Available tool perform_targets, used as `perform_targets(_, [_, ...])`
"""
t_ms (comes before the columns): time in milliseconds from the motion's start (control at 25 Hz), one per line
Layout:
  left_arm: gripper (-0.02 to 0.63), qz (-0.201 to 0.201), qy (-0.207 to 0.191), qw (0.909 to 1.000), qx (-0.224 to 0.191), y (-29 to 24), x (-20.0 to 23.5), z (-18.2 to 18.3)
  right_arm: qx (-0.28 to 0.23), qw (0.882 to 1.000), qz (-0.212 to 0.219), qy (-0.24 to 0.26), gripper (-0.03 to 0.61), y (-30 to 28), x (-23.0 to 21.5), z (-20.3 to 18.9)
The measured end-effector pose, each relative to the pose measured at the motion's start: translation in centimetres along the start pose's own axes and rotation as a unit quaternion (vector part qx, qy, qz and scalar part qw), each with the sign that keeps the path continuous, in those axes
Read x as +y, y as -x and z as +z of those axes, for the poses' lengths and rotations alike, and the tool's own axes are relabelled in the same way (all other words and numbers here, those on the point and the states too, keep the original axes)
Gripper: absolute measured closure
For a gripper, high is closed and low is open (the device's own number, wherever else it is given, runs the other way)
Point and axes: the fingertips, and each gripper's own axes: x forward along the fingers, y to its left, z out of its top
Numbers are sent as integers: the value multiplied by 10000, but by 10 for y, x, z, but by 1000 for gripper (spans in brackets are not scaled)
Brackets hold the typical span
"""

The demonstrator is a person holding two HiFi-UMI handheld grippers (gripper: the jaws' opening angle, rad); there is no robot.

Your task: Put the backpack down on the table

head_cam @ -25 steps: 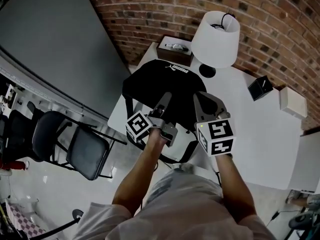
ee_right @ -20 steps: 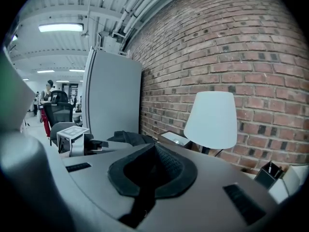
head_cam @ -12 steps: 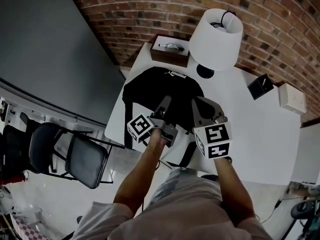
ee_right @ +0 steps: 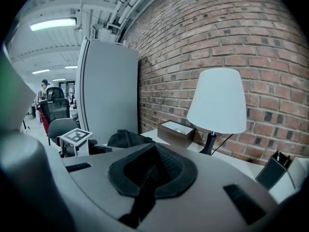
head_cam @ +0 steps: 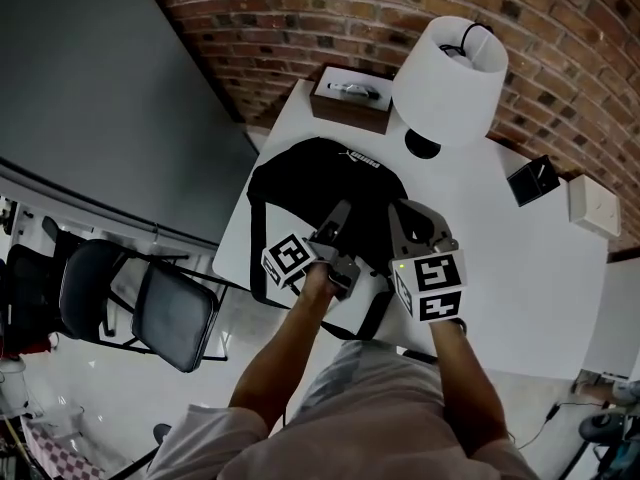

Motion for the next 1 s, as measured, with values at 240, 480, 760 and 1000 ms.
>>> perform_targets(240, [476,-9,10,10000,64,3,7,-1,78,9999,83,-48,577,-5,6,-6])
perform_targets(480, [444,-102,-11,9999,126,11,18,-2,109,9998,151,-29,577,-5,13,-13])
perform_targets(760, [405,-181,-1,9998,81,23,20,-1,208,9995,236,-21,577,-2,24,-23])
perform_targets(1000, [391,-165,-43,9998,81,35,22,-2,211,9993,319,7,577,2,36,-25])
